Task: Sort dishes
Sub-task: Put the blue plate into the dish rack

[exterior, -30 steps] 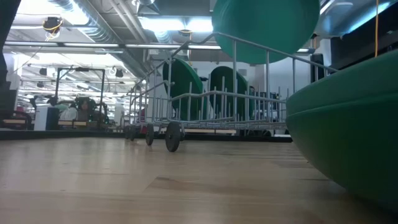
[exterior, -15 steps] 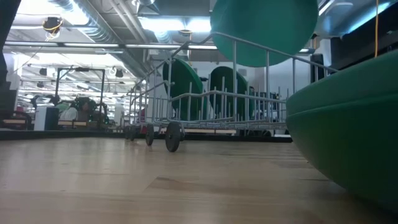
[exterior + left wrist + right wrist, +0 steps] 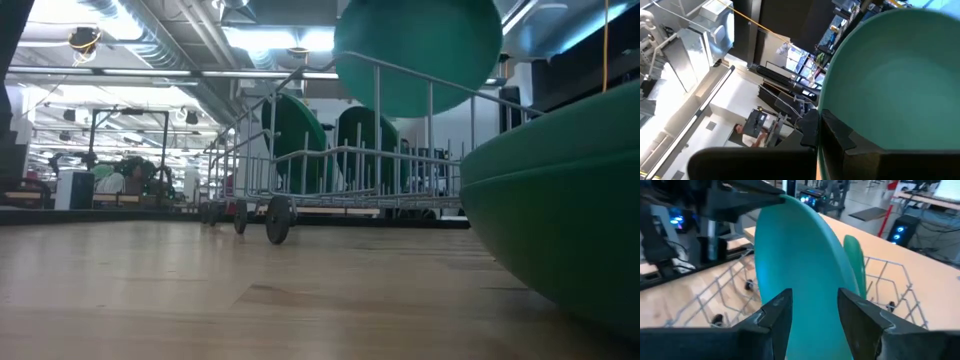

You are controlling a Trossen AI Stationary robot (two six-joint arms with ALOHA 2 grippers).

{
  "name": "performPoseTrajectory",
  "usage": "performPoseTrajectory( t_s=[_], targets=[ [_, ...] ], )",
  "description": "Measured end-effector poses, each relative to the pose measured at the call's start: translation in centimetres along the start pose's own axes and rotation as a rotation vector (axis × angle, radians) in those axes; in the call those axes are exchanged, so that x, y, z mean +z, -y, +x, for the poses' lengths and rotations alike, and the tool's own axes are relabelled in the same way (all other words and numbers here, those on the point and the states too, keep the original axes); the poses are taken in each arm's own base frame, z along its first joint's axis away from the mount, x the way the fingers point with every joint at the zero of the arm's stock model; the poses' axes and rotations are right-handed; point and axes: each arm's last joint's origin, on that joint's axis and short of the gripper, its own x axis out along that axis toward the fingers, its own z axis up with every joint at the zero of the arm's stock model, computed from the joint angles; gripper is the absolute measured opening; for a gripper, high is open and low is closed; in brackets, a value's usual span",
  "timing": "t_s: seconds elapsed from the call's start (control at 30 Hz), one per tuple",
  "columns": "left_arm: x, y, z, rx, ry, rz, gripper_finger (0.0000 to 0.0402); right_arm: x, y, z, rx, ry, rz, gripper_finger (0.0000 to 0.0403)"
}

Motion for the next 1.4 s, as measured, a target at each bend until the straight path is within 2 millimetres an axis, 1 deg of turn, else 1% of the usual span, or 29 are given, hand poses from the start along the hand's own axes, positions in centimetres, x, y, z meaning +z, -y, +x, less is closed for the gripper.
performPoseTrajectory(
  t_s=[0.17,0.47,0.63,0.73,1.13,1.4],
  targets=[
    [-0.3,-0.2,0.2,0.005,-0.008,0.0,0.0,0.4,-0.1,-0.1,0.058,-0.011,-0.002,0.0161],
    [-0.9,-0.2,0.6,-0.001,-0.035,0.001,0.0,0.7,-0.2,-0.2,0.037,0.02,-0.021,0.0161],
    [-1.0,0.0,0.6,-0.018,-0.044,0.002,0.0,1.0,0.1,-0.2,-0.063,0.067,-0.065,0.0161],
    [-1.0,0.0,0.6,-0.017,-0.043,0.0,0.0,0.9,0.1,-0.1,-0.086,0.065,-0.098,0.0161],
    [-0.2,0.3,0.0,-0.028,-0.021,-0.001,0.0,0.2,-1.0,0.9,-0.123,0.029,-0.177,0.0161],
    [0.7,0.7,-0.6,-0.038,0.006,-0.002,0.0,0.0,-1.1,1.0,-0.137,0.017,-0.203,0.0161]
  ],
)
